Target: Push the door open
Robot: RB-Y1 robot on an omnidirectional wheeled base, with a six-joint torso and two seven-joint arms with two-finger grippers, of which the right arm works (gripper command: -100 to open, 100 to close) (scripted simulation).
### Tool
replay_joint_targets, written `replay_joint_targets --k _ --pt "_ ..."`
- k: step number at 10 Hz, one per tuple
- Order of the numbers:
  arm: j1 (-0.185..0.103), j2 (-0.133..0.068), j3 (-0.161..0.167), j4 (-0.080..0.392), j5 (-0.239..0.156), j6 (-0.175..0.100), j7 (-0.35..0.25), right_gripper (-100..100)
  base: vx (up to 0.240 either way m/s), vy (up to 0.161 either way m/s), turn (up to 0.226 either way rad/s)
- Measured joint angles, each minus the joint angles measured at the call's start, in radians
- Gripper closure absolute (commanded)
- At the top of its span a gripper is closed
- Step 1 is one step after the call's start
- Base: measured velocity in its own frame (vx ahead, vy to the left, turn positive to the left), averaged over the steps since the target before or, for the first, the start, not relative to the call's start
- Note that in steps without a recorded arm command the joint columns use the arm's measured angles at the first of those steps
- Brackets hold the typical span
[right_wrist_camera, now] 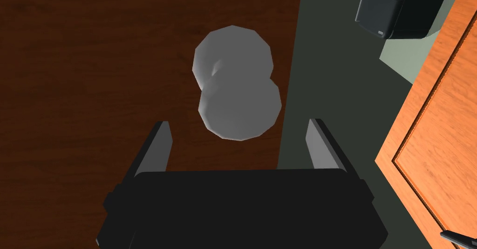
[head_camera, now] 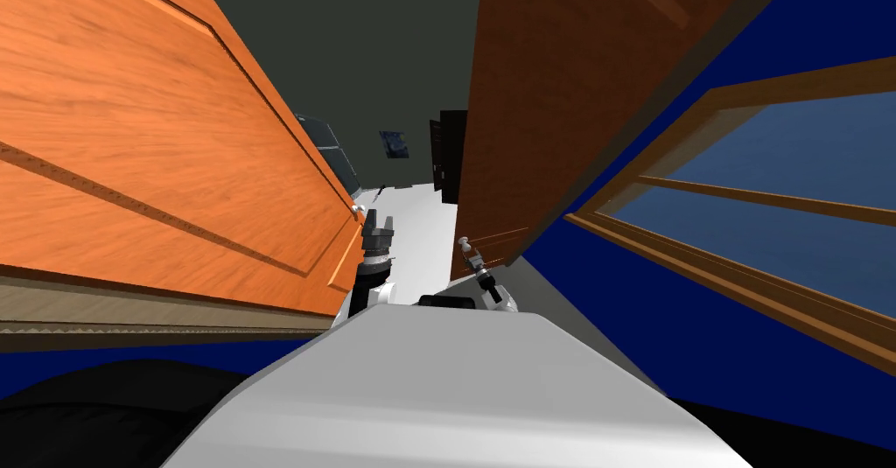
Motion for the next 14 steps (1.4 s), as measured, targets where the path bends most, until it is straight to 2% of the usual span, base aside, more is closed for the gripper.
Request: replay_joint_targets --k 2,3,9,11,14 --pt "-0.002 0.010 -0.004 0.006 -0.002 0.000 0.007 -100 0.132 0.040 0.011" --pt "-0.003 0.011 -0.005 0.006 -0.002 0.000 0.008 100 -0.009 -0.001 -0.001" --pt "0.000 0.010 -0.003 0.008 -0.001 0.003 0.007 100 -0.010 -0.004 0.007" --pt "0.007 0.007 -0.001 0.002 -0.013 0.007 -0.024 100 0.021 0.011 0.020" --pt "0.004 0.004 -0.002 0.017 -0.040 -0.003 -0.075 100 0.030 0.012 0.032"
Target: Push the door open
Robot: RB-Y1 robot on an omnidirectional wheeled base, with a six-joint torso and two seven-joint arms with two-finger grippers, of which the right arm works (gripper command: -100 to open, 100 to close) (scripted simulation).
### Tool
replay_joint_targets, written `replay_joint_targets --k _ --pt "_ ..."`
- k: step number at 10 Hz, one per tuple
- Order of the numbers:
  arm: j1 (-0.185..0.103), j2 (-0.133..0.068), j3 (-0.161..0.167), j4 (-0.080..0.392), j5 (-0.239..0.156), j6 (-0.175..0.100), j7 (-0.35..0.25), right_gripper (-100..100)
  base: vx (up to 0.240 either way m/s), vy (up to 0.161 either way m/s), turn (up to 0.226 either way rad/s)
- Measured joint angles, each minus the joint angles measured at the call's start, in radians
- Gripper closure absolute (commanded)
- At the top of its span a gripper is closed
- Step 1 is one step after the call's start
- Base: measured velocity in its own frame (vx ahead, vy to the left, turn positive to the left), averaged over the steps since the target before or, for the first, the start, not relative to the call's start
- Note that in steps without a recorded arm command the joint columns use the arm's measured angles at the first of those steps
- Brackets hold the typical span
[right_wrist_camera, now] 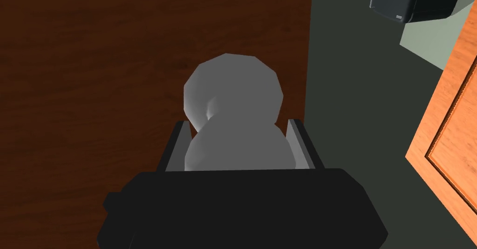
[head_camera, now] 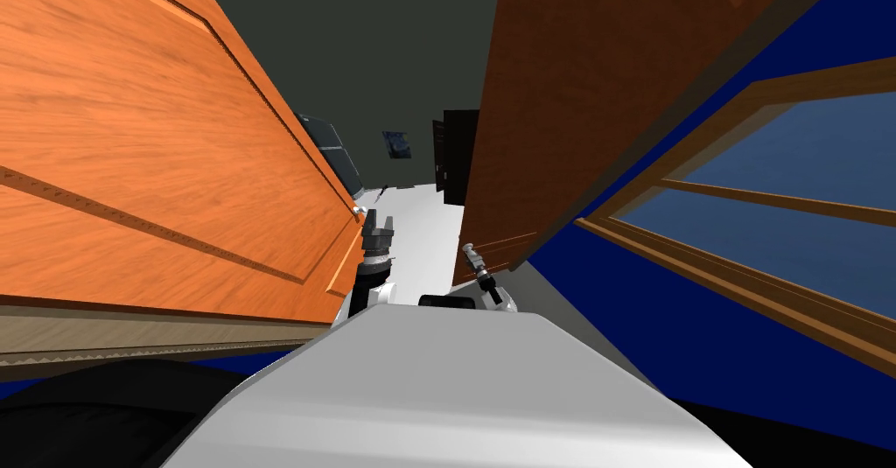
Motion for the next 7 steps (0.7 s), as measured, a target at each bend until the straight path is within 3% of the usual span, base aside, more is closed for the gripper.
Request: replay_joint_targets --k 5,7 --pt "0.019 -0.005 0.009 -0.032 -0.057 0.011 -0.133 100 0.042 0.014 0.044" --pt "0.014 -0.006 0.008 -0.018 -0.090 0.001 -0.188 100 0.054 0.010 0.038"
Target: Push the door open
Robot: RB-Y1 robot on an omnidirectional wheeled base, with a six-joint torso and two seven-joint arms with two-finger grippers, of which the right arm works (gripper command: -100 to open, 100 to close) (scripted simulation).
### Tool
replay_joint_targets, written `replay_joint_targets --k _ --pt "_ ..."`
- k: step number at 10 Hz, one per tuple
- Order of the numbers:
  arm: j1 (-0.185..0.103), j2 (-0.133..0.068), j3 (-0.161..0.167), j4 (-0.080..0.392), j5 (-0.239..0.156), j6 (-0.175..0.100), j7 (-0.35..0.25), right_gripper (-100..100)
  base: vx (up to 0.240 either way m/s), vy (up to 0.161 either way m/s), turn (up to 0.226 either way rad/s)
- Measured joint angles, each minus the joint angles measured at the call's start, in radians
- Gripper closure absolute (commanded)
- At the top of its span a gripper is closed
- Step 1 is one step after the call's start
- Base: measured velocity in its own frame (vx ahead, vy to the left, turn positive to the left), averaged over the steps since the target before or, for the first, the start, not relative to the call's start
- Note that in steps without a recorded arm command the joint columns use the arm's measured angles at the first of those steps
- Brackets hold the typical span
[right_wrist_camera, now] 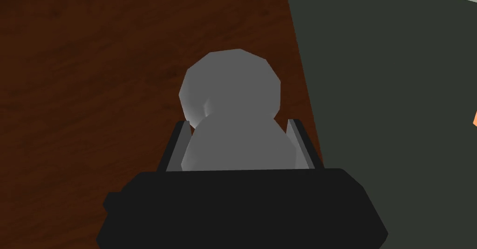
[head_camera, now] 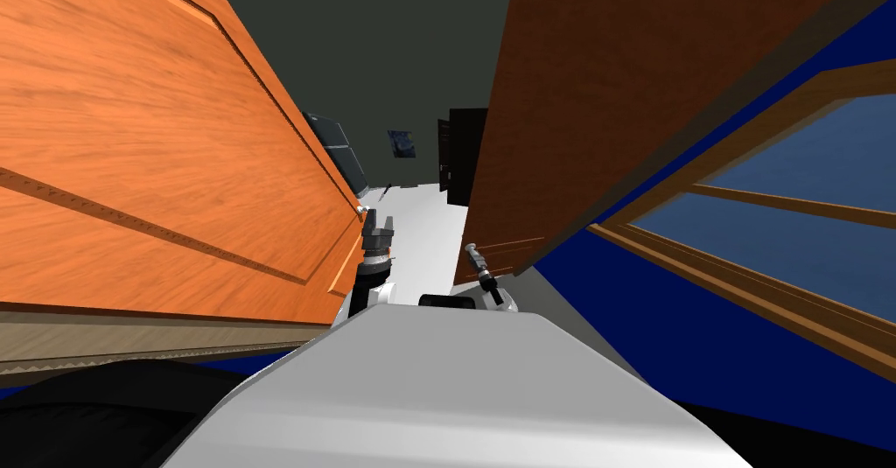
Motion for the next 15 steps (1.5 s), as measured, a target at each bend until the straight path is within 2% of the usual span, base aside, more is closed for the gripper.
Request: replay_joint_targets --k 1,3,4,8,9,11,12,15 --pt "0.007 -0.001 0.003 -0.013 -0.006 0.003 -0.024 100 0.033 0.002 0.034" --pt "-0.006 0.000 0.000 0.012 -0.037 -0.009 -0.072 100 0.042 0.007 0.041" --pt "0.004 -0.001 0.002 -0.005 -0.043 -0.006 -0.093 100 0.030 0.012 0.031" --pt "0.016 -0.006 0.006 -0.027 -0.095 0.000 -0.199 100 0.048 0.010 0.042" --pt "0.007 -0.005 0.003 -0.006 -0.116 -0.013 -0.224 100 0.049 0.004 0.028" --pt "0.009 -0.009 0.004 -0.015 -0.138 -0.013 -0.275 100 0.056 0.004 0.044" --pt "0.021 -0.010 0.004 -0.035 -0.158 -0.009 -0.304 100 0.052 -0.009 0.006" --pt "0.027 -0.012 0.002 -0.060 -0.192 -0.003 -0.372 100 0.040 -0.001 0.027"
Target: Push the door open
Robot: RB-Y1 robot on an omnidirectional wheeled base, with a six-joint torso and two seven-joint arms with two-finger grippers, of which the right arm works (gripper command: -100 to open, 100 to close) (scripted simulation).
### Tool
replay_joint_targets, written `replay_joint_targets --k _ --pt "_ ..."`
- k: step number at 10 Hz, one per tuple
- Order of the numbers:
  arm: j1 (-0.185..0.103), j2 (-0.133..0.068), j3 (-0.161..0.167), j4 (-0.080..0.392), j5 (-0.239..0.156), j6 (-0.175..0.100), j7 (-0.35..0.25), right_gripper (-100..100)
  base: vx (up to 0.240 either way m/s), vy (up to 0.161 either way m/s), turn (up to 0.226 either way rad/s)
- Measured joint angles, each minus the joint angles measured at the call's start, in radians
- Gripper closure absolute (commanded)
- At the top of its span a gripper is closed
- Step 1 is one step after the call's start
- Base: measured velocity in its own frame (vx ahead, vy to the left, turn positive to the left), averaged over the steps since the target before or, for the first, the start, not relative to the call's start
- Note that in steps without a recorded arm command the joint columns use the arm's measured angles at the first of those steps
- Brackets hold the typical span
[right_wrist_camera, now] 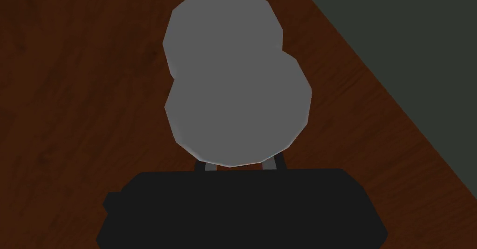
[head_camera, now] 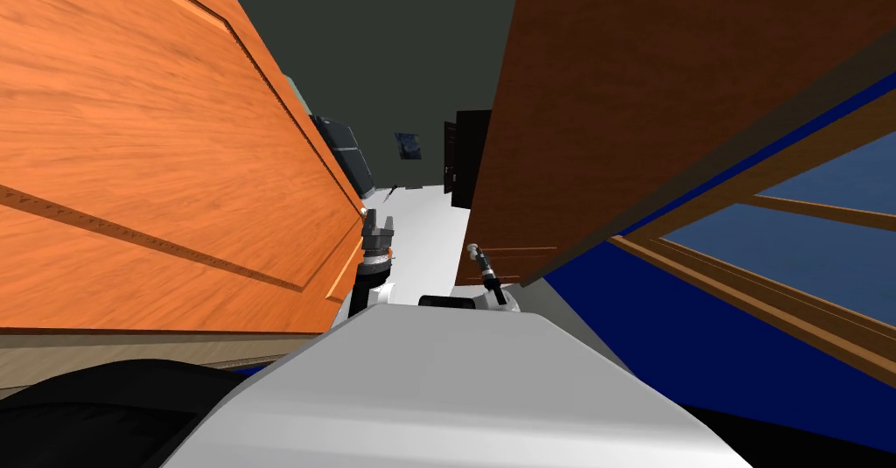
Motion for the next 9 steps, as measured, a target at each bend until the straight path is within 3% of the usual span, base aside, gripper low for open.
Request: replay_joint_targets --k 1,9 --pt "-0.003 -0.004 -0.003 0.009 -0.017 -0.006 -0.026 -100 0.000 0.003 -0.048" --pt "0.051 0.001 -0.022 -0.046 0.069 0.012 0.149 -100 -0.041 0.011 -0.047"
